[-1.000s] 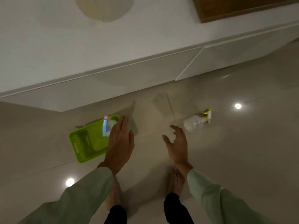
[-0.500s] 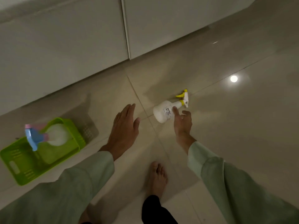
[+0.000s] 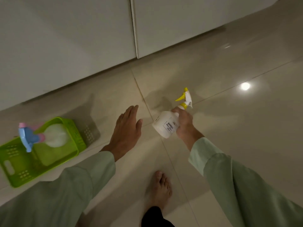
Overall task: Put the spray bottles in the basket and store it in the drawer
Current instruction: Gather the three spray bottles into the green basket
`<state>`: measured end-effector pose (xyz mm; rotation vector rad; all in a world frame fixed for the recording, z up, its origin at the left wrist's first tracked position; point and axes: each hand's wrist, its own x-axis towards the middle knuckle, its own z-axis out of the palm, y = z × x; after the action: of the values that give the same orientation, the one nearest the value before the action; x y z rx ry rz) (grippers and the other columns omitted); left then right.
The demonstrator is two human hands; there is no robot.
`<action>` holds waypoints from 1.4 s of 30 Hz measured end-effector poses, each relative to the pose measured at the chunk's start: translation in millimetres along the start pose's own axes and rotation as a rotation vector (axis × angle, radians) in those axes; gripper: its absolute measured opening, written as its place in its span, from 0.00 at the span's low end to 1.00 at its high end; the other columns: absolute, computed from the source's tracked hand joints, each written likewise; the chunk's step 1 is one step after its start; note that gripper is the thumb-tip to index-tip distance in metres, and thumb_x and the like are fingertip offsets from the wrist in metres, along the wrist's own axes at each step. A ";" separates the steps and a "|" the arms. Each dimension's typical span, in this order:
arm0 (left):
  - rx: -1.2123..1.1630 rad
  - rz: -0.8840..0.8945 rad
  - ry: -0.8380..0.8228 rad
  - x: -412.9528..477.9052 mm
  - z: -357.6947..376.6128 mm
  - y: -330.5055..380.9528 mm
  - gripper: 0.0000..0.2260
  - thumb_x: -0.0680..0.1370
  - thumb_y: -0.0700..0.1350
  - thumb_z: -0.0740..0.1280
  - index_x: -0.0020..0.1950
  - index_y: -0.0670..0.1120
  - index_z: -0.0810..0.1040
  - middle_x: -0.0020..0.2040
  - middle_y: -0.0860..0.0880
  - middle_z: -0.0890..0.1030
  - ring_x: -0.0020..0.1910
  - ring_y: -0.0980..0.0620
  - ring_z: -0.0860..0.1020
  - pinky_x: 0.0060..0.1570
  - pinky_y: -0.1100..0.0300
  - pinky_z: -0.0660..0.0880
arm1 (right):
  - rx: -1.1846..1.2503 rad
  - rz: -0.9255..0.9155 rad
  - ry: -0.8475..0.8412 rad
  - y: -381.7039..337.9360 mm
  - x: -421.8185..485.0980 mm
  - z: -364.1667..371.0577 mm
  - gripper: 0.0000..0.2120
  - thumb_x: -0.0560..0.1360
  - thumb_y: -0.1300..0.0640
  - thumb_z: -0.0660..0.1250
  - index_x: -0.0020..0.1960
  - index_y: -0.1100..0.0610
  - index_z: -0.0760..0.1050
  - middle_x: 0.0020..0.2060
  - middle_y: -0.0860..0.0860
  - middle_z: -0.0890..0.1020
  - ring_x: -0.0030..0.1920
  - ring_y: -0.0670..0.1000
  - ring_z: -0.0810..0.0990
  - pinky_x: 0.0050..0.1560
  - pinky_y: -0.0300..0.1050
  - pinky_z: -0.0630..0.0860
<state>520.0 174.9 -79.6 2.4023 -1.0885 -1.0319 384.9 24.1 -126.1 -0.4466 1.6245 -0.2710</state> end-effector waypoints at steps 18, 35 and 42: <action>-0.272 -0.212 0.392 -210.1 -214.2 -137.2 0.22 0.82 0.43 0.60 0.76 0.45 0.63 0.75 0.46 0.68 0.72 0.46 0.69 0.70 0.48 0.68 | -0.395 -0.489 -0.498 94.0 -311.7 175.7 0.15 0.71 0.66 0.77 0.56 0.60 0.81 0.46 0.50 0.87 0.46 0.44 0.85 0.46 0.35 0.79; -0.337 -0.336 0.335 -209.9 -224.0 -346.1 0.22 0.82 0.43 0.59 0.76 0.43 0.61 0.74 0.44 0.68 0.72 0.44 0.69 0.70 0.51 0.66 | -0.846 -1.017 -0.290 328.5 -258.5 344.4 0.13 0.77 0.58 0.71 0.61 0.54 0.76 0.51 0.47 0.78 0.55 0.54 0.74 0.54 0.59 0.78; -0.351 -0.343 0.310 -191.9 -213.2 -374.5 0.23 0.82 0.44 0.59 0.77 0.44 0.61 0.76 0.45 0.66 0.73 0.45 0.67 0.69 0.53 0.65 | -0.957 -1.047 -0.248 357.7 -225.1 348.2 0.16 0.73 0.62 0.74 0.60 0.59 0.78 0.51 0.55 0.82 0.54 0.53 0.73 0.55 0.55 0.76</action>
<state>783.7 563.8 -37.6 2.3891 -0.3634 -0.8230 697.8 473.4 -115.7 -1.9789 1.0534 -0.1703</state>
